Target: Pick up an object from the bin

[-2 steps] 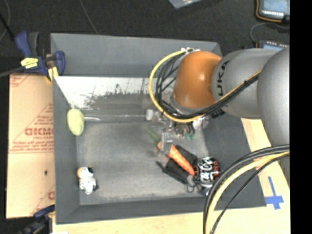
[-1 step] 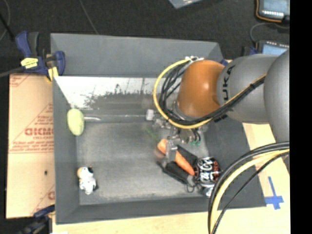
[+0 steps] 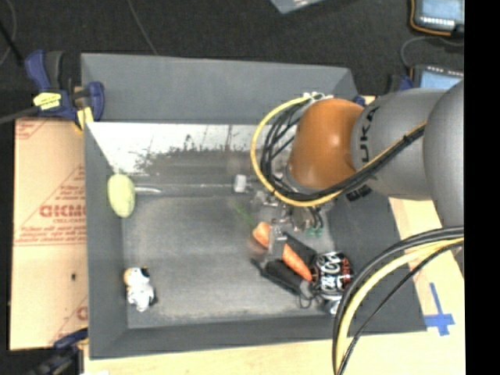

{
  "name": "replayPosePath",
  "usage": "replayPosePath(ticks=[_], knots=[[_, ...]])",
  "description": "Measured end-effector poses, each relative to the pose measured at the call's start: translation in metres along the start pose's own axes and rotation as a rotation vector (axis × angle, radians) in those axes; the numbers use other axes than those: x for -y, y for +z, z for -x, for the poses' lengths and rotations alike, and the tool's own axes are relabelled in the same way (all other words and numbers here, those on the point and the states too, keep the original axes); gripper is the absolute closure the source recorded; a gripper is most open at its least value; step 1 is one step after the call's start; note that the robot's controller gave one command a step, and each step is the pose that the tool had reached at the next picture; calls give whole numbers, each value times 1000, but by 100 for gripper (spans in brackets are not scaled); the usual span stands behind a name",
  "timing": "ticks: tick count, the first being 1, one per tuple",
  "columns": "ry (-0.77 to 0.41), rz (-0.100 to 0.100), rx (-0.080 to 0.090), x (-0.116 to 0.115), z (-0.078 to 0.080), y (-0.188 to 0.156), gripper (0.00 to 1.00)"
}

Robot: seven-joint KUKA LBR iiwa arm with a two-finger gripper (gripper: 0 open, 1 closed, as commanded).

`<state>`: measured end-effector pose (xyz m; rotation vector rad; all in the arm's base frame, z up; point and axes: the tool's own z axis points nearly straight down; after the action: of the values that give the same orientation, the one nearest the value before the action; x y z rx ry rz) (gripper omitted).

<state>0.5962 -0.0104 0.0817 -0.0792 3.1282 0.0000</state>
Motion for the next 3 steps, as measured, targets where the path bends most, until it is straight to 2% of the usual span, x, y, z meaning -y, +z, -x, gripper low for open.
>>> replayPosePath(ticks=[1,2,3], knots=[[156,1,-1,25,-9,7,100],[156,2,-18,25,-13,8,0],[157,3,-18,25,-13,8,0]])
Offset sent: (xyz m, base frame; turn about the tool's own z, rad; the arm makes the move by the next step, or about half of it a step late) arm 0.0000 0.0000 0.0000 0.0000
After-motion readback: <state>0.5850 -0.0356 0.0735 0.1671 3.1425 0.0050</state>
